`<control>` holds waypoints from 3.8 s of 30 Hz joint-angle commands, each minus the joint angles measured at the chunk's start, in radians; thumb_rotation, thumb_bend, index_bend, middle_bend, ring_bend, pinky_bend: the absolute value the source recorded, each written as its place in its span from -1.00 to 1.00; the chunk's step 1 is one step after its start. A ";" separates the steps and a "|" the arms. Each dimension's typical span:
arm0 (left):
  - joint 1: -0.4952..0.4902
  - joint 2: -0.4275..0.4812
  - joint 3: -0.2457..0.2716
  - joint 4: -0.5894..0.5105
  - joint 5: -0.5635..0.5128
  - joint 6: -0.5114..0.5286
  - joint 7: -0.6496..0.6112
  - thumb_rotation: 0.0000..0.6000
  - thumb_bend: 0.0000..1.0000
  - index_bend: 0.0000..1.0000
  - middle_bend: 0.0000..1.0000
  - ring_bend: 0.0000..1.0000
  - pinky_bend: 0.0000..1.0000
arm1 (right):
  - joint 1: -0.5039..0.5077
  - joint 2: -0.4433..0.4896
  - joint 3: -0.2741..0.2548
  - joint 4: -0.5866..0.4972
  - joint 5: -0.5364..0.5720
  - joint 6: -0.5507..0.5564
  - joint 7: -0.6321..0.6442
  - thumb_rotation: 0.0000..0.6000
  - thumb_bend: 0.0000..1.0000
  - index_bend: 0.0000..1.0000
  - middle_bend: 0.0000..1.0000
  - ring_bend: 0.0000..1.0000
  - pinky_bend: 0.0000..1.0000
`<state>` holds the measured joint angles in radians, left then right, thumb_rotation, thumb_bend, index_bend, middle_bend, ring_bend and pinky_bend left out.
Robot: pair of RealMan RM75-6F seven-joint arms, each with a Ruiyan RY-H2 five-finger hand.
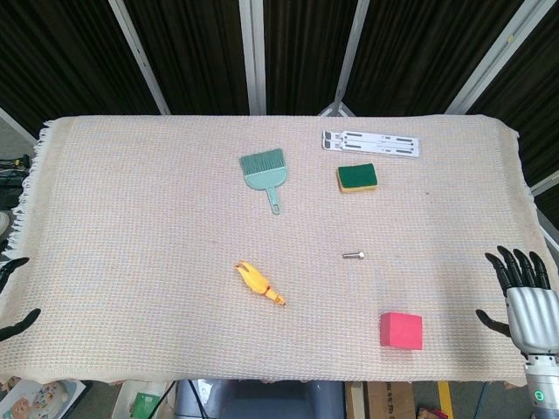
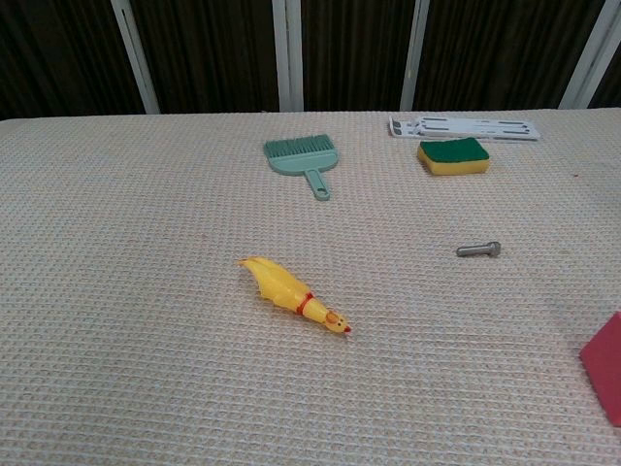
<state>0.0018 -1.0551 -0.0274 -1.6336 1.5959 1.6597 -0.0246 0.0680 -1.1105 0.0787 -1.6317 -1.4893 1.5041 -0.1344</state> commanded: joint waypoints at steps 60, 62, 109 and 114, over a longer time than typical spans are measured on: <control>-0.015 -0.033 -0.041 -0.029 -0.111 -0.066 0.115 1.00 -0.47 -0.57 -0.97 -1.00 -1.00 | 0.559 -0.104 0.148 -0.157 0.666 -0.570 -0.523 1.00 -0.85 -0.37 -0.77 -0.76 -1.00; -0.016 -0.033 -0.039 -0.031 -0.109 -0.069 0.121 1.00 -0.47 -0.57 -0.96 -1.00 -1.00 | 0.589 -0.143 0.138 -0.144 0.710 -0.561 -0.563 1.00 -0.85 -0.32 -0.77 -0.76 -1.00; -0.019 -0.040 -0.058 -0.039 -0.151 -0.078 0.135 1.00 -0.47 -0.57 -0.95 -1.00 -1.00 | 0.806 -0.462 0.080 0.075 0.884 -0.375 -0.767 1.00 -0.85 0.13 0.03 -0.29 -0.97; -0.018 -0.039 -0.057 -0.040 -0.151 -0.079 0.134 1.00 -0.47 -0.57 -0.95 -1.00 -1.00 | 0.809 -0.471 0.080 0.075 0.907 -0.366 -0.785 1.00 -0.85 0.13 -0.13 -0.43 -0.97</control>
<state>-0.0167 -1.0942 -0.0848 -1.6739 1.4446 1.5812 0.1088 0.8761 -1.5783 0.1594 -1.5575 -0.5860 1.1366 -0.9152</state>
